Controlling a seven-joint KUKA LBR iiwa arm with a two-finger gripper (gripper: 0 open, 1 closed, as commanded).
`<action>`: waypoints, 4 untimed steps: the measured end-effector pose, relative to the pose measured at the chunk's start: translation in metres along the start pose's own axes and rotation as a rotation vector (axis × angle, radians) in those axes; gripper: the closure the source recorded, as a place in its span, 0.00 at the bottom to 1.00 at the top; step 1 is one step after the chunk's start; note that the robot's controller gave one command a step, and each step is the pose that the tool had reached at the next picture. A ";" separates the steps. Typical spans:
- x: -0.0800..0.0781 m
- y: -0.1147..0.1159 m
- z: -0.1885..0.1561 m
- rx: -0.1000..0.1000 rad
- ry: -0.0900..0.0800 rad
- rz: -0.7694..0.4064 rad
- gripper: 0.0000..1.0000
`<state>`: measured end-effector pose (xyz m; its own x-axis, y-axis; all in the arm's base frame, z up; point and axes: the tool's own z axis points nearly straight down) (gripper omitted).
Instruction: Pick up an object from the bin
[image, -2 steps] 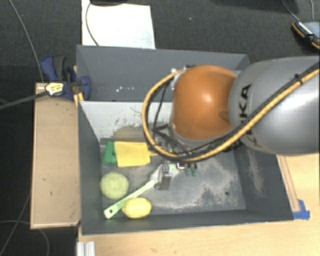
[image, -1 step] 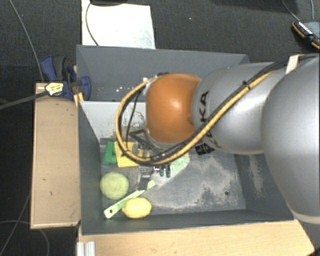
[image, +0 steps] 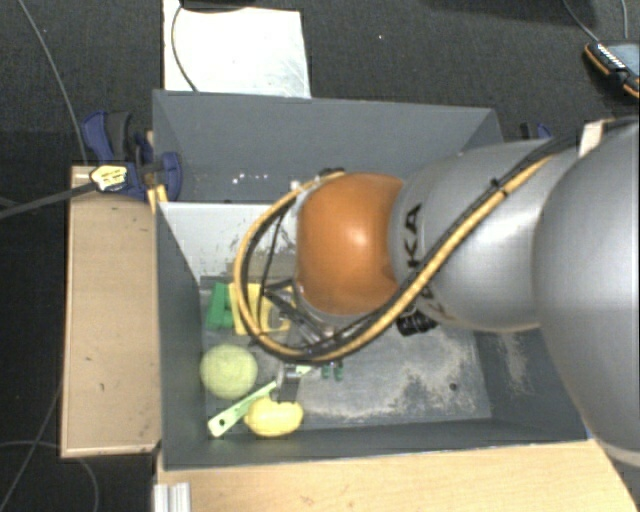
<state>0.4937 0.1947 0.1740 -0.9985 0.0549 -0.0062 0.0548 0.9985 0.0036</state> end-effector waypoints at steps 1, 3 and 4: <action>-0.029 0.008 0.038 -0.002 -0.005 -0.257 0.00; -0.005 0.025 0.059 -0.001 -0.007 -0.254 0.00; -0.004 0.030 0.055 -0.001 0.001 -0.391 0.00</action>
Offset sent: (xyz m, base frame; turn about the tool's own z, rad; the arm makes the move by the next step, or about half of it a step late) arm 0.0088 0.0134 -0.0460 -0.2306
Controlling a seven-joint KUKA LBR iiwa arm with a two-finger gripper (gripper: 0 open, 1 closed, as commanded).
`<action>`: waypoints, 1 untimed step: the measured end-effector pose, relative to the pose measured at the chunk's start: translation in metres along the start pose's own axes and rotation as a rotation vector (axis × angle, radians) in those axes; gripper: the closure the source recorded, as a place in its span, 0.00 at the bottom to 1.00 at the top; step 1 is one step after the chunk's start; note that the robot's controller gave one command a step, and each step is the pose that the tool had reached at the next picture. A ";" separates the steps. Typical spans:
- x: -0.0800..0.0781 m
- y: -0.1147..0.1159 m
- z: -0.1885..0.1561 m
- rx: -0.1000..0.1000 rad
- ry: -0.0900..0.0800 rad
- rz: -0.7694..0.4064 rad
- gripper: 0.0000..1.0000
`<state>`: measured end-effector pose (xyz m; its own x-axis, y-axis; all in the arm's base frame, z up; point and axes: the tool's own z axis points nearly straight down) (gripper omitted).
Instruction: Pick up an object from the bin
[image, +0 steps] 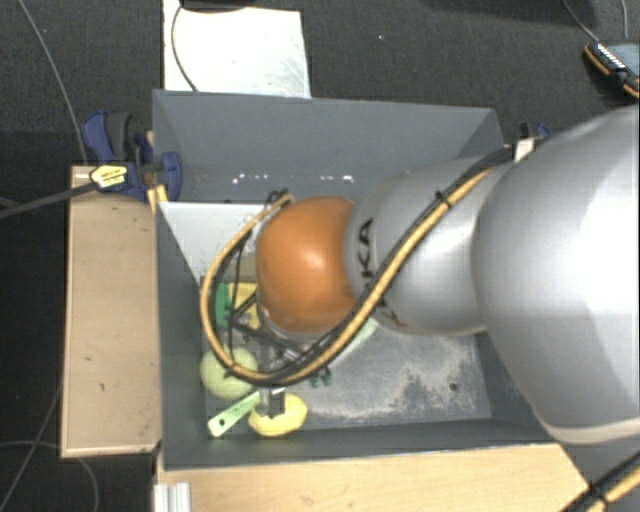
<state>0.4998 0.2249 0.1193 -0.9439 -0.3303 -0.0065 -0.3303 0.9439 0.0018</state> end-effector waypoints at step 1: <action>-0.051 0.015 -0.022 -0.001 -0.004 -0.145 0.00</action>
Offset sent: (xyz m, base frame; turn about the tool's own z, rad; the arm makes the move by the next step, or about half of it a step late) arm 0.0080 0.0244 -0.0493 -0.2083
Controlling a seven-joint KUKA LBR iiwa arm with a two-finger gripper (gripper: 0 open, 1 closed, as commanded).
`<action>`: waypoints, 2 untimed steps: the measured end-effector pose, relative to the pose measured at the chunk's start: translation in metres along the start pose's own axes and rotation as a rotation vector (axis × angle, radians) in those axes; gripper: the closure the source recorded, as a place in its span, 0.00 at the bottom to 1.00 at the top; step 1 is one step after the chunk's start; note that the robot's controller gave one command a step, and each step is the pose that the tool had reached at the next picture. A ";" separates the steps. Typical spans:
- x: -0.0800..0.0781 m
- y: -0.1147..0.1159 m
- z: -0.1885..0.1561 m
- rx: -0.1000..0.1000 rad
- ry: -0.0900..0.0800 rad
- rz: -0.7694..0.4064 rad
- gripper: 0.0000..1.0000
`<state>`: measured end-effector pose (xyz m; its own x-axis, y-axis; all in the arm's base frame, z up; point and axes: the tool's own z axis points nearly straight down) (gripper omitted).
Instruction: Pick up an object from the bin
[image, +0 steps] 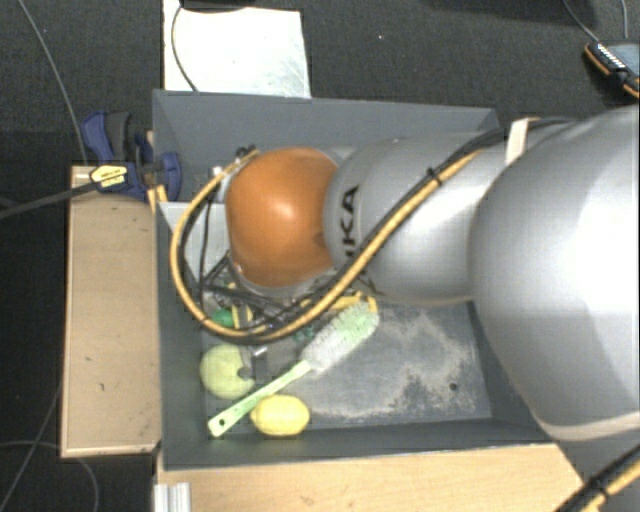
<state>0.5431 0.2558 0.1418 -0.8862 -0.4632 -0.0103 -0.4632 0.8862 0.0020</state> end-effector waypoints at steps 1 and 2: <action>0.036 0.011 0.073 0.000 0.004 -0.059 0.00; 0.062 -0.018 0.070 0.003 -0.010 -0.407 1.00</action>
Offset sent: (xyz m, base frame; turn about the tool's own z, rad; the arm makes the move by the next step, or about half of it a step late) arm -0.0458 -0.0441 -0.0718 -0.4128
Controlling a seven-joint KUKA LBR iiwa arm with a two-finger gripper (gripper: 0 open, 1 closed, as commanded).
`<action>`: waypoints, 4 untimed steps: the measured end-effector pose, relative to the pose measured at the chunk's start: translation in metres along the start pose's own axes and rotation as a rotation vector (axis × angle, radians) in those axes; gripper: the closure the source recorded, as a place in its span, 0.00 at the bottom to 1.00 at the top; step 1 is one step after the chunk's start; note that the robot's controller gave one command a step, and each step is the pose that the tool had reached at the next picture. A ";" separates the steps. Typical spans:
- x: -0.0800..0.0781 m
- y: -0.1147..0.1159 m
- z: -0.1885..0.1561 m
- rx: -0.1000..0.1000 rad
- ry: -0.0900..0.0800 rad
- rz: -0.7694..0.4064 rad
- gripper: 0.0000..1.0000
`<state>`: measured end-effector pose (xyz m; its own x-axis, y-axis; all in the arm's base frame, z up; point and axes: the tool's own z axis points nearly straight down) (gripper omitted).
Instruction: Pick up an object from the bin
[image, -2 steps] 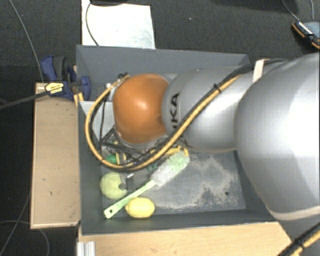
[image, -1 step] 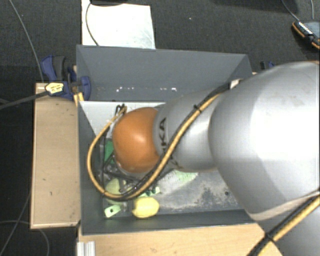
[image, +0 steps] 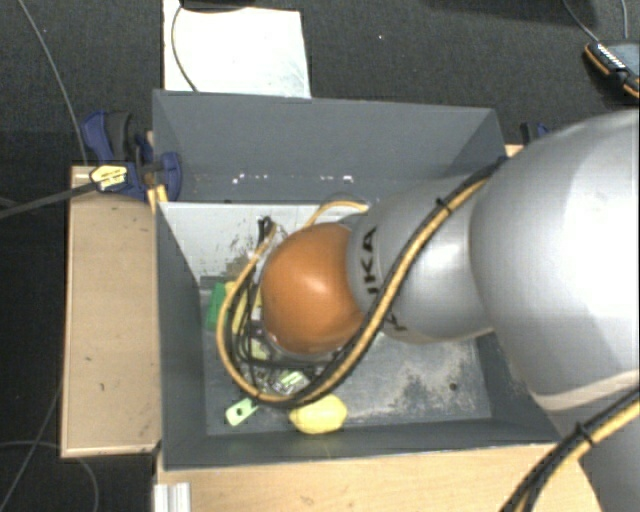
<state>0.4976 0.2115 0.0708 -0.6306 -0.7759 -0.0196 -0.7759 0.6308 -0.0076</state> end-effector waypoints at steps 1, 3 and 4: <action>0.000 0.000 0.000 0.000 0.000 0.003 1.00; 0.012 -0.010 0.000 -0.001 0.000 0.010 0.00; 0.018 -0.031 0.000 0.000 -0.004 -0.338 1.00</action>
Offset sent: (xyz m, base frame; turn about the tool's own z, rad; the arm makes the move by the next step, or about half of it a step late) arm -0.0004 -0.0156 -0.0008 0.0017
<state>0.5103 0.1782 0.0710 -0.3378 -0.9410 -0.0195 -0.9410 0.3380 -0.0141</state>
